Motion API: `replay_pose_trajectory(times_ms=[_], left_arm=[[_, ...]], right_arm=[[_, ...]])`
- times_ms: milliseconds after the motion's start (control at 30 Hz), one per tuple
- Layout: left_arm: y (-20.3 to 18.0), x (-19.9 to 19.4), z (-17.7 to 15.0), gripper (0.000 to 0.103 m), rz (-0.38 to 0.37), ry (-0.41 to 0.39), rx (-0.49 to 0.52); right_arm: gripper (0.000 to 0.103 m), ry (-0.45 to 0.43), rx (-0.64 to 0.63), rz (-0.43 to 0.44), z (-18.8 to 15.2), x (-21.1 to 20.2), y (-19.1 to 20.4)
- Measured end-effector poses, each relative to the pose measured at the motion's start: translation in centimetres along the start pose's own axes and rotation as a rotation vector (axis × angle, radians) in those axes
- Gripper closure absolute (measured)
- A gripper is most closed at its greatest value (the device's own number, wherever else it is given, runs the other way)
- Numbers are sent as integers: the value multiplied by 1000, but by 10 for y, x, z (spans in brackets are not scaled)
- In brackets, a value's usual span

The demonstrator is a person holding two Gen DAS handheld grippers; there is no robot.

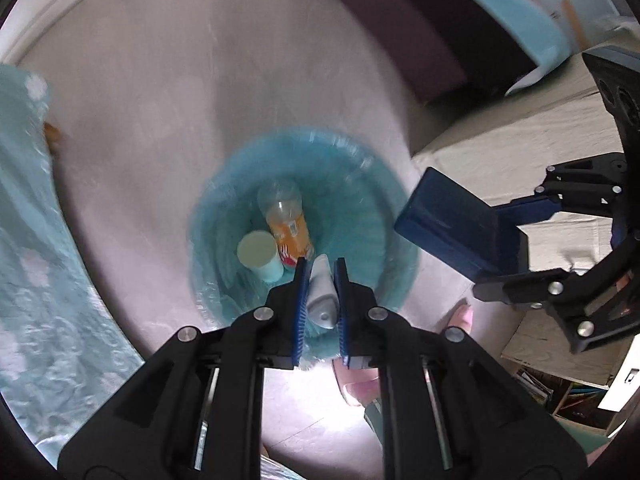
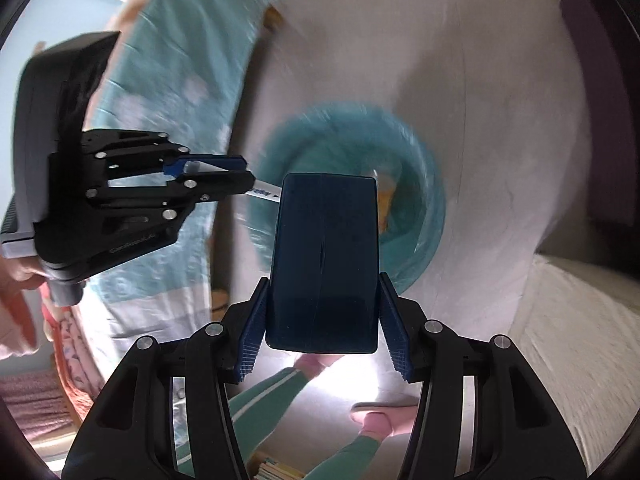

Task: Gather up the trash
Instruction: 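Carry marker and eraser over the teal bin and open both tools to drop them, then bring both open tools back to the table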

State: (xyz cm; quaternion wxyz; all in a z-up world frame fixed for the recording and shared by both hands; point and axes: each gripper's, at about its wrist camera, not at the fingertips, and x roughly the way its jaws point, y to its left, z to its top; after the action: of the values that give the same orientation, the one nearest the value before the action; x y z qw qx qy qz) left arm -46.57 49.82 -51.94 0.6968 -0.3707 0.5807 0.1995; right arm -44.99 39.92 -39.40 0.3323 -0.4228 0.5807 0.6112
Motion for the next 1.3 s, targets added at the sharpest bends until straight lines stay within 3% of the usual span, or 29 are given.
replay_pose_trajectory(times_ms=[100, 133, 167, 200, 367, 567, 700, 933, 1133, 1233, 1300], left_arm=[[13, 35, -11, 92, -11, 45, -19], [14, 40, -14, 87, -4, 59, -21], [17, 48, -18, 68, 17, 81, -25], [20, 53, -22, 63, 21, 84, -23], [27, 60, -37, 63, 49, 114, -11], [25, 24, -52, 60, 30, 80, -47], [8, -36, -64, 51, 26, 3, -30], [-46, -161, -84, 43, 54, -61, 106], [-104, -265, -71, 14, 169, -152, 188], [-143, -312, -57, 8, 195, -202, 222], [-172, -336, -48, 7, 217, -248, 261]], right_arm=[[50, 34, 9, 1, 4, 35, -5], [49, 42, 9, 0, 4, 42, -5], [49, 45, 8, -4, 5, 49, -3], [48, 50, 11, -12, 7, 57, -3], [48, 78, 38, -18, 9, 75, -3], [46, 44, 54, -8, 4, 43, -2], [41, -13, 27, 20, -4, -15, 18], [36, -212, -56, 121, -43, -178, 72], [29, -389, -67, 124, -108, -317, 98], [16, -483, -31, 113, -146, -377, 101], [15, -566, 2, 87, -179, -416, 99]])
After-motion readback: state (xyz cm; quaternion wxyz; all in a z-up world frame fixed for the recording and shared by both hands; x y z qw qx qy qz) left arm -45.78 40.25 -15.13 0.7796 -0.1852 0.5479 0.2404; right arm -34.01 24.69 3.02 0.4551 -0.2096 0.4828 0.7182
